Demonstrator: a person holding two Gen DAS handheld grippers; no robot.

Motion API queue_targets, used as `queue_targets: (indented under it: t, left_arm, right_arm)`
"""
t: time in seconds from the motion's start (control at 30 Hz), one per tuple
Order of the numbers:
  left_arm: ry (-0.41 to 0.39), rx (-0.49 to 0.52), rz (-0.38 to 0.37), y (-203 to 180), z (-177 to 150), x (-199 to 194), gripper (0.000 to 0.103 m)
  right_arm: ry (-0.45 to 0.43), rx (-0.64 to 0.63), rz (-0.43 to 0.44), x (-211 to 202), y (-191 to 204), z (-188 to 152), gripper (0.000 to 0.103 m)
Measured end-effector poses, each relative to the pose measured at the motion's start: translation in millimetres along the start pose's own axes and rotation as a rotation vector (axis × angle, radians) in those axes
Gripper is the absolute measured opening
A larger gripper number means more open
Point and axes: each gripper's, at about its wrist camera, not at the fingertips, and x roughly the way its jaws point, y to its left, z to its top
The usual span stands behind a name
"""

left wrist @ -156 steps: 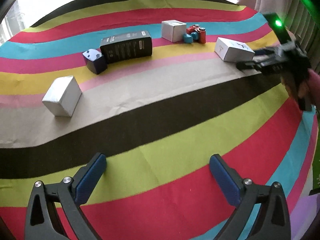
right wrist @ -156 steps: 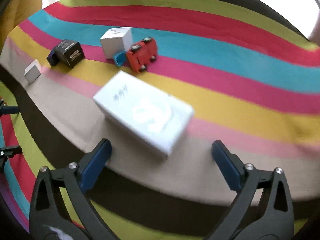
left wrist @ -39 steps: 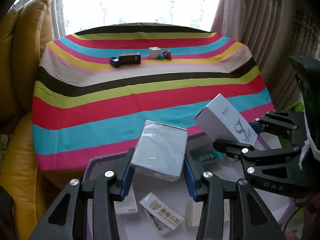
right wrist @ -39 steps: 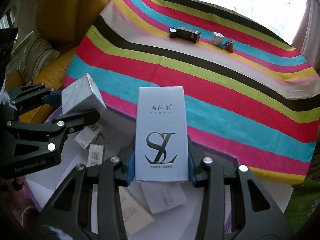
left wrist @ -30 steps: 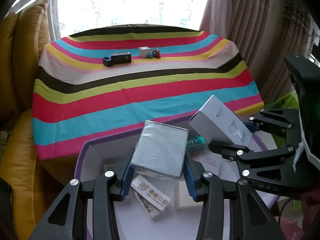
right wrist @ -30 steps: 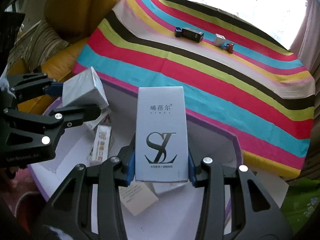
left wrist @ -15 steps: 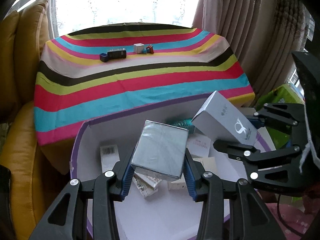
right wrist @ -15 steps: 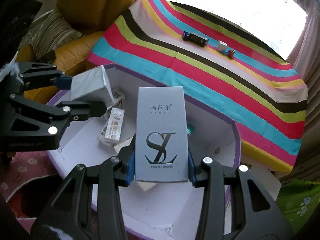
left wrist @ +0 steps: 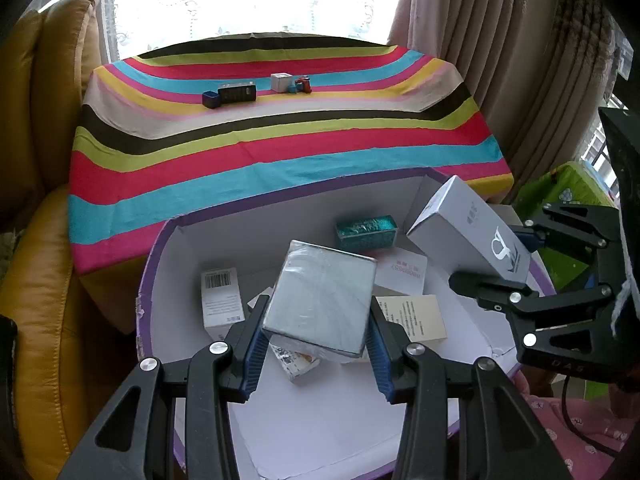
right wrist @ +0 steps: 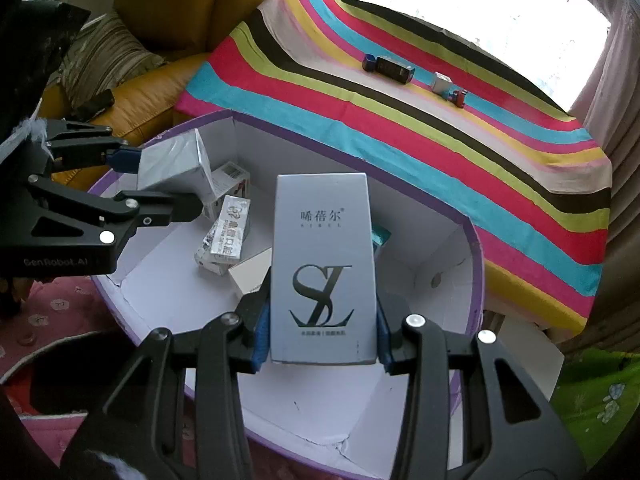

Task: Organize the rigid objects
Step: 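Open both grippers to drop the boxes into the white storage box, then move both open grippers back over the objects on the table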

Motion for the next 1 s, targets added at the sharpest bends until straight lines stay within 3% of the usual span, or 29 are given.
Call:
queue_targets:
  t: [0.23,0.4,0.47,0.57,1.0]
  left_arm:
    - [0.021,-0.011,-0.013,1.0,-1.5,4.4,0.047]
    - [0.029,-0.025,-0.005,2.6,-2.9,6.5,0.066]
    - [0.027,-0.029,0.004,3.4,-2.9,6.0,0.072]
    - [0.026,-0.04,0.006,5.3,-2.6,6.7,0.074]
    - [0.045,-0.074,-0.002,6.5,-7.1,12.7,0.074]
  right_arm:
    - [0.0,0.001,-0.001,0.6,-1.0,-1.6,0.046]
    - [0.003,0.003,0.012,1.0,-0.5,-1.5,0.046]
    - [0.004,0.004,0.012,1.3,-0.7,-1.4,0.055]
    - [0.001,0.006,0.014,1.1,-1.5,-1.6,0.066]
    - [0.014,0.011,0.027,6.3,-2.9,-4.3,0.071]
